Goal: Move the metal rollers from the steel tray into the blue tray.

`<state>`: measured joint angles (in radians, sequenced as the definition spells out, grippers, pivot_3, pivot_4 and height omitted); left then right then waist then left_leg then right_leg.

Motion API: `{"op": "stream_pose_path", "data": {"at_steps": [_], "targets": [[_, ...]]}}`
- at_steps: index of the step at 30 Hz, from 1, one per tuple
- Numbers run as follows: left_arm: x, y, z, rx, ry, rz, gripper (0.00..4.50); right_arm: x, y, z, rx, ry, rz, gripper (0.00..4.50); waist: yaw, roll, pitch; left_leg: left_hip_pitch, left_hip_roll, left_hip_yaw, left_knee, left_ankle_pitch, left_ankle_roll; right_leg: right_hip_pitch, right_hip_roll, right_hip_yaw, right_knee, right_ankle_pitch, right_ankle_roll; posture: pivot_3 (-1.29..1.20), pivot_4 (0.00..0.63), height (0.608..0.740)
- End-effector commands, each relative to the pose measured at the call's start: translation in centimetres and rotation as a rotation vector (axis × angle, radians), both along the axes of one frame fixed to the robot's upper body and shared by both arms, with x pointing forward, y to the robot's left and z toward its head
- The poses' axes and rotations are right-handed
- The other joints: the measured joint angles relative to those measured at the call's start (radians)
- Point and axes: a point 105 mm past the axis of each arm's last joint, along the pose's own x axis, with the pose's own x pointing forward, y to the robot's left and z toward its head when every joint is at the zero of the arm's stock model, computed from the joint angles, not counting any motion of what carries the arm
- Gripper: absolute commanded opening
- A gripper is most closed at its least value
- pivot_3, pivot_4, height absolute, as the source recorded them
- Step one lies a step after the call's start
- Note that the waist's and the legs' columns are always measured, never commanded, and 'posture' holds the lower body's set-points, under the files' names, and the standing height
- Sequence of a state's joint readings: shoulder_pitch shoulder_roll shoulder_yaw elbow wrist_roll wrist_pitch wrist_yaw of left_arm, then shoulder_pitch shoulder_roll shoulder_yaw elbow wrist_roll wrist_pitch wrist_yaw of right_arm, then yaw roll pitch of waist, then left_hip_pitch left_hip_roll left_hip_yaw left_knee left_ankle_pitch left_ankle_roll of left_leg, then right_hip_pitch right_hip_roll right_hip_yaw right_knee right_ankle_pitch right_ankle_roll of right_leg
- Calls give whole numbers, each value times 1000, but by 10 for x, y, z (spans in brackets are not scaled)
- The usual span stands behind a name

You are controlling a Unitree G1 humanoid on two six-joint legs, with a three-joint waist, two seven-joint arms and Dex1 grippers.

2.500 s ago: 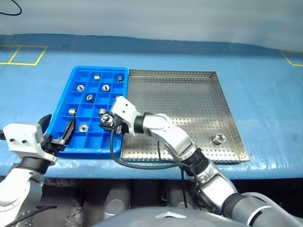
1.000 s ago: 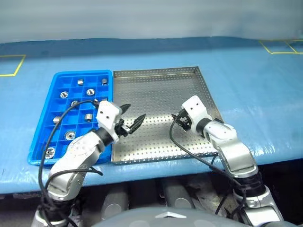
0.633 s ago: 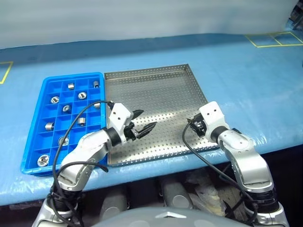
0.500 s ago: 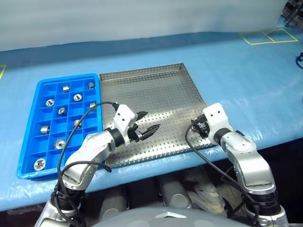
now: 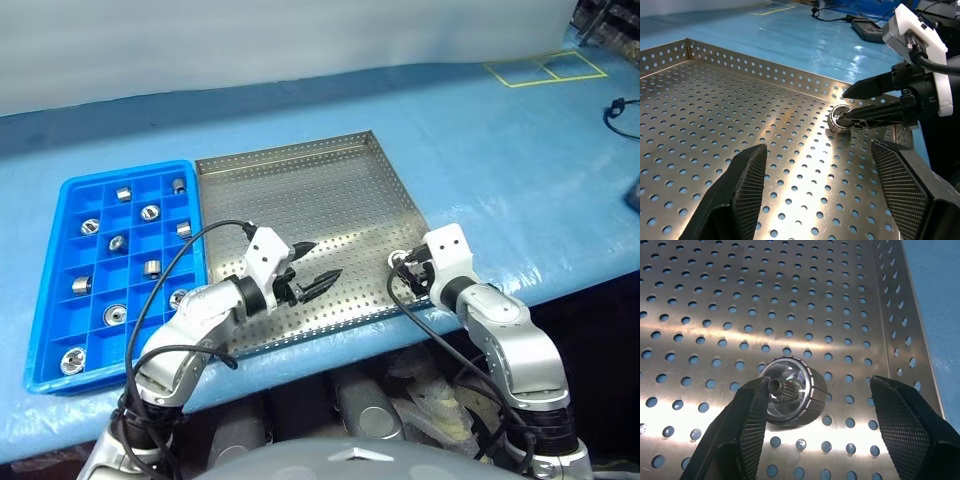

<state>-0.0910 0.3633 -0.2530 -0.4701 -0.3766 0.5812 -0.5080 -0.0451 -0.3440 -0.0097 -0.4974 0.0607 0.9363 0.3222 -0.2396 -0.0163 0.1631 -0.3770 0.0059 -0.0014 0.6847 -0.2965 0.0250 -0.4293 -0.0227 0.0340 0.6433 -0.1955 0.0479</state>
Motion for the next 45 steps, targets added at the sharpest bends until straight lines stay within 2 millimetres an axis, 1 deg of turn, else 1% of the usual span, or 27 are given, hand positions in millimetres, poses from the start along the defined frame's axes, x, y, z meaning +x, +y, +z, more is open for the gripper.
{"op": "stream_pose_path", "data": {"at_steps": [1,4,9,12,15,16,17,21,24,27,29,32,34,36,37,38,40,42,44,45], "targets": [[-1,0,8,-9,-40,2,3607,2,8,8,40,-34,27,3343,0,0,0,0,0,0,0,0,0,0,0,0,0,0,0,-292,150,740],[0,2,8,-3,-43,15,3607,3,14,7,73,-30,41,3343,0,0,0,0,0,0,0,0,0,0,0,1,0,0,0,-292,150,740],[1,4,7,3,-47,23,3607,9,18,-5,182,13,24,3343,0,0,0,0,0,1,0,0,0,0,0,1,0,0,0,-291,150,740],[2,6,7,8,-51,32,3607,12,15,-10,207,21,-7,2760,2,0,0,0,0,1,0,0,1,0,0,2,0,0,1,-288,150,740],[3,8,7,10,-52,43,3607,14,15,-7,216,5,-7,1849,5,0,0,0,0,1,0,-1,1,0,0,4,0,0,1,-288,150,740],[3,8,7,11,-52,47,3607,14,15,-6,210,-3,-6,1432,6,0,0,0,0,1,0,-1,2,-1,0,4,0,0,1,-288,150,740],[3,9,7,11,-51,49,3607,15,16,-4,206,-14,-2,1205,6,0,0,0,0,2,0,-1,2,-1,0,4,0,0,1,-288,150,740],[5,17,10,-4,-57,84,3607,17,22,11,198,-70,31,1205,6,0,0,0,0,3,0,-2,3,-1,0,6,0,1,2,-277,150,740],[6,29,17,-30,-69,125,3607,17,37,28,210,-118,107,1205,6,0,0,0,0,4,0,-2,3,-2,0,6,0,1,3,-263,150,740],[7,40,18,-8,-79,164,3607,20,43,38,196,-154,127,1205,8,0,0,0,0,5,0,-2,3,-2,0,6,0,1,3,-243,150,740],[6,47,22,-21,-87,193,3607,20,54,48,202,-184,183,1205,9,0,0,0,0,5,0,-2,3,-2,0,6,0,1,3,-220,150,740],[4,65,34,-16,-125,265,3607,15,88,63,245,-209,330,1205,11,0,0,0,0,5,0,-2,3,-2,0,6,0,1,3,-191,150,740],[-2,88,48,-11,-144,336,3607,3,126,74,284,-207,518,1205,13,-1,0,0,0,5,0,-2,3,-3,0,7,0,2,1,-164,150,740],[-11,107,59,13,-153,392,3607,-7,153,84,333,-206,643,1205,14,-1,1,-1,2,6,-1,-2,3,-4,1,7,0,3,0,-142,150,740],[-16,120,65,47,-161,427,3607,-14,168,89,351,-198,724,1205,17,-1,1,0,3,6,-1,-2,3,-5,1,7,1,3,-1,-135,150,740],[-20,128,69,72,-165,447,3607,-19,178,91,358,-192,778,1205,24,-1,1,0,3,5,-1,-2,3,-5,2,6,1,3,-2,-126,150,740],[-29,150,79,149,-186,511,3607,-33,198,95,366,-169,917,1205,48,-1,1,0,3,3,-1,-2,2,-5,2,5,2,2,-3,-79,150,740],[-37,169,90,189,-210,576,3607,-42,213,96,374,-142,1012,1205,79,-1,0,0,2,3,-1,-2,2,-4,1,3,1,2,-4,-41,150,740],[-45,179,98,181,-229,621,3607,-50,225,94,373,-114,1086,1205,107,-2,0,0,1,3,-1,-2,2,-4,-2,2,0,2,-3,-9,150,740],[-52,183,98,184,-222,643,3607,-56,234,91,370,-90,1129,1205,123,-2,0,0,1,4,-1,-2,3,-4,-3,1,0,2,-3,12,150,740]]}}
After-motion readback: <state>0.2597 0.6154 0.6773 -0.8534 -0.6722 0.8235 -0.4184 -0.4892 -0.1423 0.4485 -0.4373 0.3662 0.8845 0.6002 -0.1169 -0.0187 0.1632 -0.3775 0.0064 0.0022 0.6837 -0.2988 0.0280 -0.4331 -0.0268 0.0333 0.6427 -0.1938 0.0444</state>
